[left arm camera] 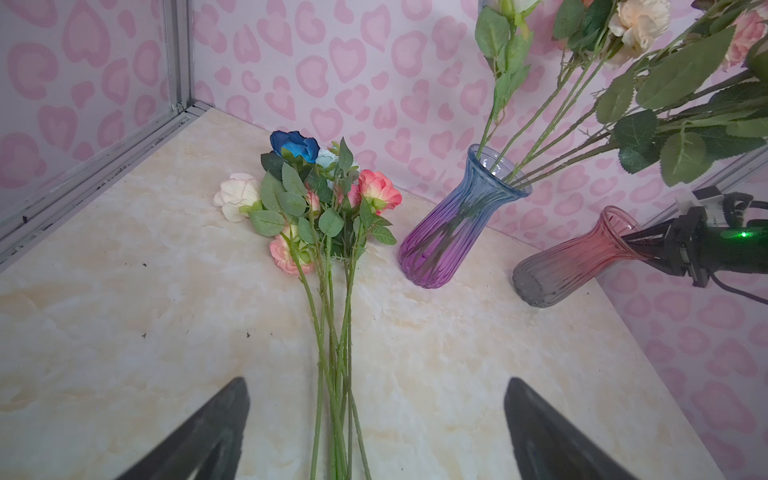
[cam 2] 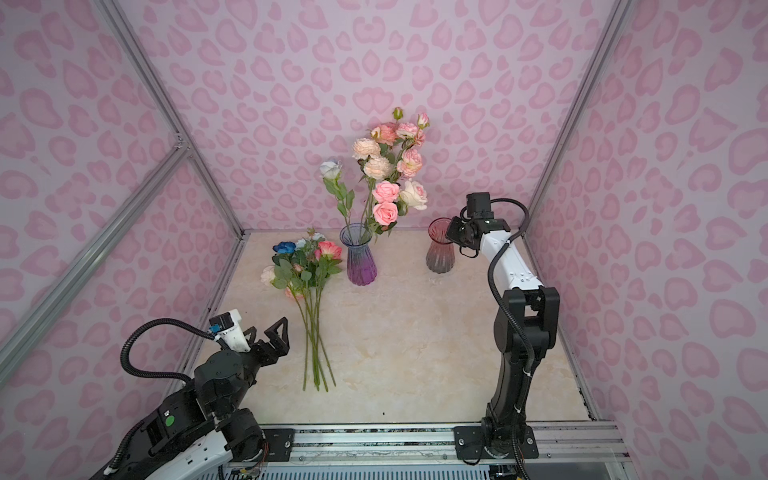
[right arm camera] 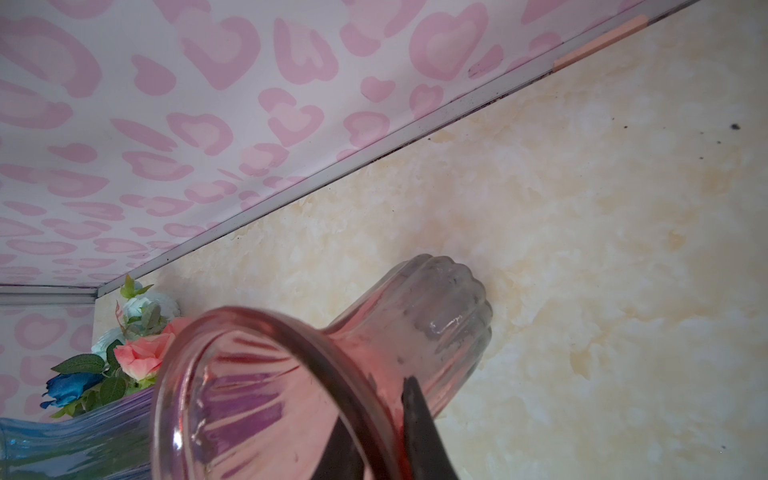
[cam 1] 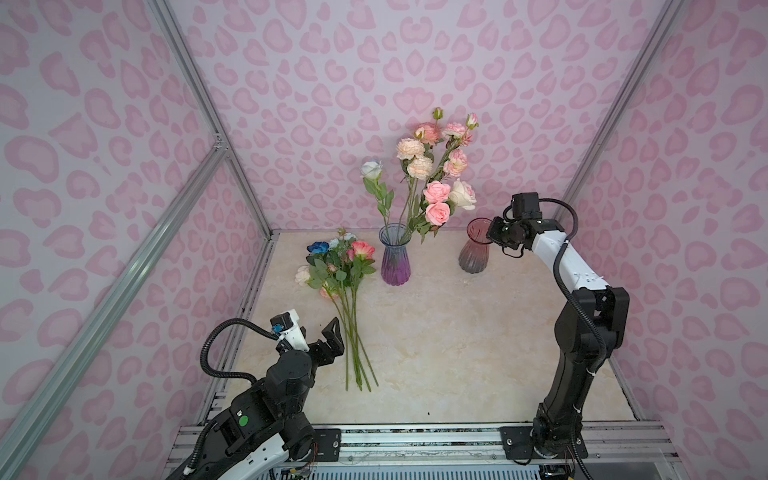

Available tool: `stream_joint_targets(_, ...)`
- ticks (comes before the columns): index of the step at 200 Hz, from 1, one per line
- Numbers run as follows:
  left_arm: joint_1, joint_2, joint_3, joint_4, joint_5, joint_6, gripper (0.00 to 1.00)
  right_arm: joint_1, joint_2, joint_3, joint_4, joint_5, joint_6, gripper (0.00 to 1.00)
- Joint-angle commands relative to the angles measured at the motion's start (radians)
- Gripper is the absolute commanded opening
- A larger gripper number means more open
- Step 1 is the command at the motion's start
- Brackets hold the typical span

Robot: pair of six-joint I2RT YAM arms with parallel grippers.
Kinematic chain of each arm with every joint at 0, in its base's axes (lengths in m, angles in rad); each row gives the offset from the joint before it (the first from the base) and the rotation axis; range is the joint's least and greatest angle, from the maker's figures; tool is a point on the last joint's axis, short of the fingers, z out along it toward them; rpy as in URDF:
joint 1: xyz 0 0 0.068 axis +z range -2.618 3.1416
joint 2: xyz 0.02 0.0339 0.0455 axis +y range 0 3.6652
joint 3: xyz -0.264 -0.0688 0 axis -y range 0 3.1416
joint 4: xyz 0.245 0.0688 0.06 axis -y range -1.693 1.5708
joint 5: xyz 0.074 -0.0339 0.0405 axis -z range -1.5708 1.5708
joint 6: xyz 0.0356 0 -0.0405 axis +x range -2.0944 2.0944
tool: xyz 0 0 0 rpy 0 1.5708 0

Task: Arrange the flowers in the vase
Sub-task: 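Grasp the pink-grey vase rim and drag it nearer the robot with the right gripper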

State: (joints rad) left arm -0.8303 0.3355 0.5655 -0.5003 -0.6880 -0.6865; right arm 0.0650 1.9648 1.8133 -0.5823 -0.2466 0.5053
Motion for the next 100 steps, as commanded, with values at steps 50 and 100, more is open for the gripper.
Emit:
stream_joint_targets(50,0.001,0.01,0.021,-0.003,-0.009,-0.005,0.97,0.004,-0.055,-0.058,0.051,-0.016,0.016,0.0)
stream_joint_targets(100,0.001,0.011,0.028,0.008,-0.001,-0.003,0.97,0.031,-0.101,-0.086,0.031,-0.016,-0.007,0.0)
